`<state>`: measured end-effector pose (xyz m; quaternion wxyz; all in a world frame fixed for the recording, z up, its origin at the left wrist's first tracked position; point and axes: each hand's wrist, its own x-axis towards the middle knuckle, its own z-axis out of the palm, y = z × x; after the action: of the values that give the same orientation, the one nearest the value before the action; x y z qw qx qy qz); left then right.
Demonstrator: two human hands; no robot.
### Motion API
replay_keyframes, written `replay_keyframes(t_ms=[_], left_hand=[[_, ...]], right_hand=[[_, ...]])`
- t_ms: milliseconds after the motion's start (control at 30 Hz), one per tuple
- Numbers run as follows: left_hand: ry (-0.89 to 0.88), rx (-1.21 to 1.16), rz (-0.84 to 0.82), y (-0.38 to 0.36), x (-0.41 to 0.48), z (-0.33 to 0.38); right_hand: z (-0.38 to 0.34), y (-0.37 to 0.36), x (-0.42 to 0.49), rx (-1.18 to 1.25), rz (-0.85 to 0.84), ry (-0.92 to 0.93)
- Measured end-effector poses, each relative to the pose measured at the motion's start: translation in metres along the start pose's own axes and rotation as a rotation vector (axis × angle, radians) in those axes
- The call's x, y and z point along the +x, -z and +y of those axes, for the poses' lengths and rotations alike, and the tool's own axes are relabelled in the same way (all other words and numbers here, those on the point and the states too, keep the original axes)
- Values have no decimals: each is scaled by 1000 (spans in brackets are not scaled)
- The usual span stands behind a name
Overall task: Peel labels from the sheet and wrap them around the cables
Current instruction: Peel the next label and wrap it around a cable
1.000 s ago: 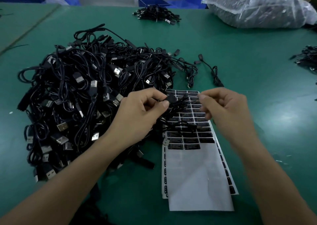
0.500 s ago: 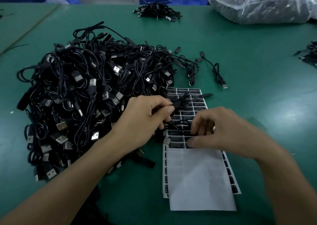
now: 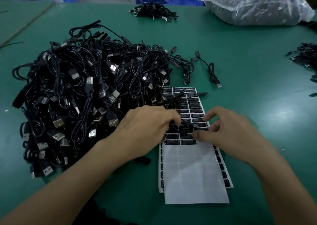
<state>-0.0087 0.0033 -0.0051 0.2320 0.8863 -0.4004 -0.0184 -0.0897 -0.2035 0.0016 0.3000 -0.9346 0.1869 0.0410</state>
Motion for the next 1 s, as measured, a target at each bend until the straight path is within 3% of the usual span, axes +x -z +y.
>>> replay_keyframes(t_ms=[100, 267, 433, 533, 633, 800, 900, 1000], left_hand=[[-38, 67, -46, -3, -1, 2], [-90, 186, -48, -7, -1, 2], [-22, 158, -29, -9, 0, 2], [7, 124, -11, -9, 1, 3], [20, 126, -17, -9, 0, 4], [79, 176, 15, -12, 0, 6], [60, 212, 44, -13, -2, 8], [15, 96, 67, -9, -3, 8]], right_hand=[[3, -3, 6, 178, 25, -58], [5, -2, 15, 274, 51, -111], [7, 1, 17, 561, 9, -157], [4, 3, 15, 687, -122, -206], [6, 7, 12, 764, -239, -139], [12, 9, 3, 650, -436, -32], [16, 5, 5, 678, -462, -25], [15, 3, 5, 725, -495, -34]])
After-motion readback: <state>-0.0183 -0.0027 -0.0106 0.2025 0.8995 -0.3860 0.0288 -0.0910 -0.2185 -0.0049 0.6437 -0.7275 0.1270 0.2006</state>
